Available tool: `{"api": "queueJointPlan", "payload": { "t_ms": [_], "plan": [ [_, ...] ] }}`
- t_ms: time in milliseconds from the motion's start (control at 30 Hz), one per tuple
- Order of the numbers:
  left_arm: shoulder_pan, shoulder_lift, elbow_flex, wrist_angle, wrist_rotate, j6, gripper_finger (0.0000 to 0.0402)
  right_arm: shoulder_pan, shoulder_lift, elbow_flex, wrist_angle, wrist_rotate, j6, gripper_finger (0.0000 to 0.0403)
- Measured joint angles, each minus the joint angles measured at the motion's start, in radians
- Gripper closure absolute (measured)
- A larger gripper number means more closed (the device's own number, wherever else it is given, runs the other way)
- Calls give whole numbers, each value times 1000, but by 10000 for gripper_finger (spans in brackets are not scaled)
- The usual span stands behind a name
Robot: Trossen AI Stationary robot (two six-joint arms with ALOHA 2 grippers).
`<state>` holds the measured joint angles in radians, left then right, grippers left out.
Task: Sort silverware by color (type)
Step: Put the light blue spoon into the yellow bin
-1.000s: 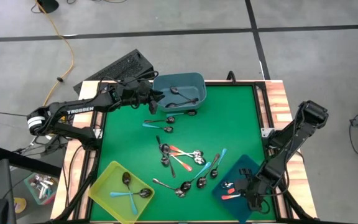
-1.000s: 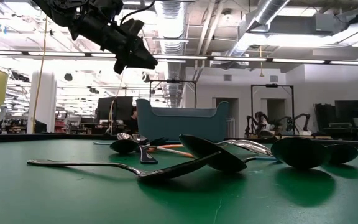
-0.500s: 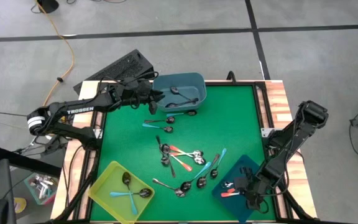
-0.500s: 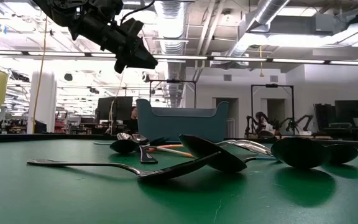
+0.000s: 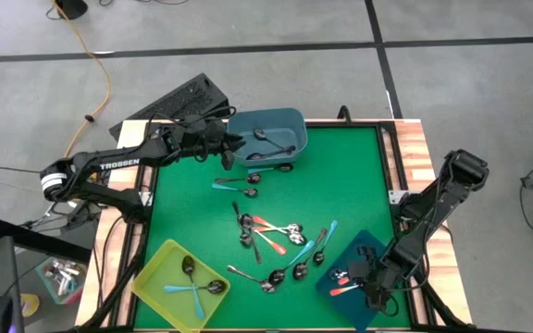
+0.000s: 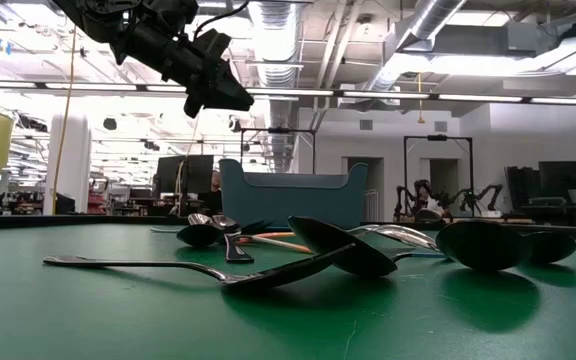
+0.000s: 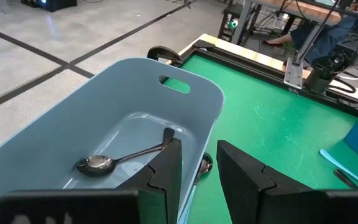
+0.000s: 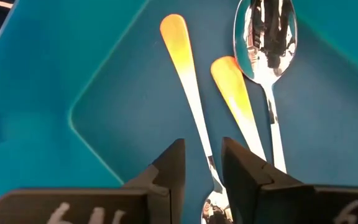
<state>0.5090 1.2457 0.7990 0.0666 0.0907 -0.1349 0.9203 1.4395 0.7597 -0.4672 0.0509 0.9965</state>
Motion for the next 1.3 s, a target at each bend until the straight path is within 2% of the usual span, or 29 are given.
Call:
{"api": "queueJointPlan", "payload": {
  "t_ms": [133,300,400,567,767,867,1000,1133,1300],
  "plan": [
    [0,0,0,6,81,-11,315,0,0,0,0,0,2,289],
    [-4,-3,11,84,347,-76,315,0,0,0,0,0,38,289],
    [-26,-3,56,65,409,-95,315,0,0,0,0,0,42,289],
    [-98,-3,170,-51,414,-45,315,0,0,0,-1,1,43,289],
    [-162,-3,340,-292,416,0,315,-2,0,0,11,1,43,290],
    [-176,-4,394,-369,379,26,315,-13,0,0,16,0,43,290],
    [-179,-4,438,-430,350,59,315,-40,0,1,53,-41,50,289],
    [-178,-8,447,-448,348,64,315,-77,0,26,59,-114,53,289],
    [-178,-36,447,-439,367,39,315,-116,0,75,59,-157,52,289]
  ]
}}
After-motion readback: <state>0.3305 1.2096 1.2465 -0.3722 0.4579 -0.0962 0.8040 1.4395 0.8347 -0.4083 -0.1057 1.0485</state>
